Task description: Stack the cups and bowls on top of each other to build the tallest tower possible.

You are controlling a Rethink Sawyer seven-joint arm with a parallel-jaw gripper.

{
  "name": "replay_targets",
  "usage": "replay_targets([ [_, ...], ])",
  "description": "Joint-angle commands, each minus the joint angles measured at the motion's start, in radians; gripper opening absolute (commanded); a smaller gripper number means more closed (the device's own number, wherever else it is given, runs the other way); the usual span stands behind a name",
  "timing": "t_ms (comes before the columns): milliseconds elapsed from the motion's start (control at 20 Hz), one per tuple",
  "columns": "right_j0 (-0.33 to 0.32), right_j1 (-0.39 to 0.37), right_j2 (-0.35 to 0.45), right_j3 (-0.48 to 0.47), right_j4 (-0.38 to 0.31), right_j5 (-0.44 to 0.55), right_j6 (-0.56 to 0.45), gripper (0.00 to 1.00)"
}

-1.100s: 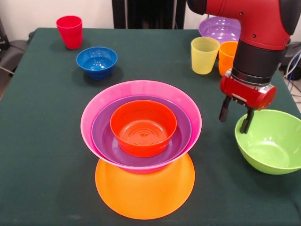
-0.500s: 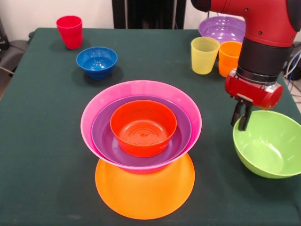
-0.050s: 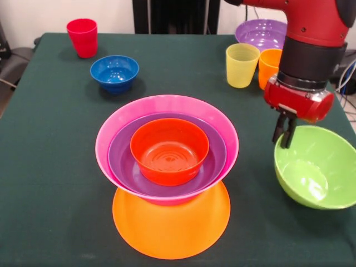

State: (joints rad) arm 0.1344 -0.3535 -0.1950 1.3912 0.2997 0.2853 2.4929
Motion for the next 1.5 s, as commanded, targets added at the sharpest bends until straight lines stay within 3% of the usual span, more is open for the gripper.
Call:
replay_targets([
  [50,-0.115,-0.172,0.183,0.208,-0.097,-0.008,-0.086,0.00],
  [300,-0.179,-0.257,0.233,0.261,-0.112,0.042,-0.096,0.00],
  [550,-0.254,-0.346,0.291,0.291,-0.097,0.161,-0.120,0.00],
  [850,-0.341,-0.401,0.404,0.357,0.020,0.395,-0.063,0.00],
  [1200,-0.380,-0.336,0.472,0.384,0.075,0.404,-0.047,0.00],
  [1500,-0.413,-0.344,0.503,0.385,0.012,0.307,-0.120,0.00],
])
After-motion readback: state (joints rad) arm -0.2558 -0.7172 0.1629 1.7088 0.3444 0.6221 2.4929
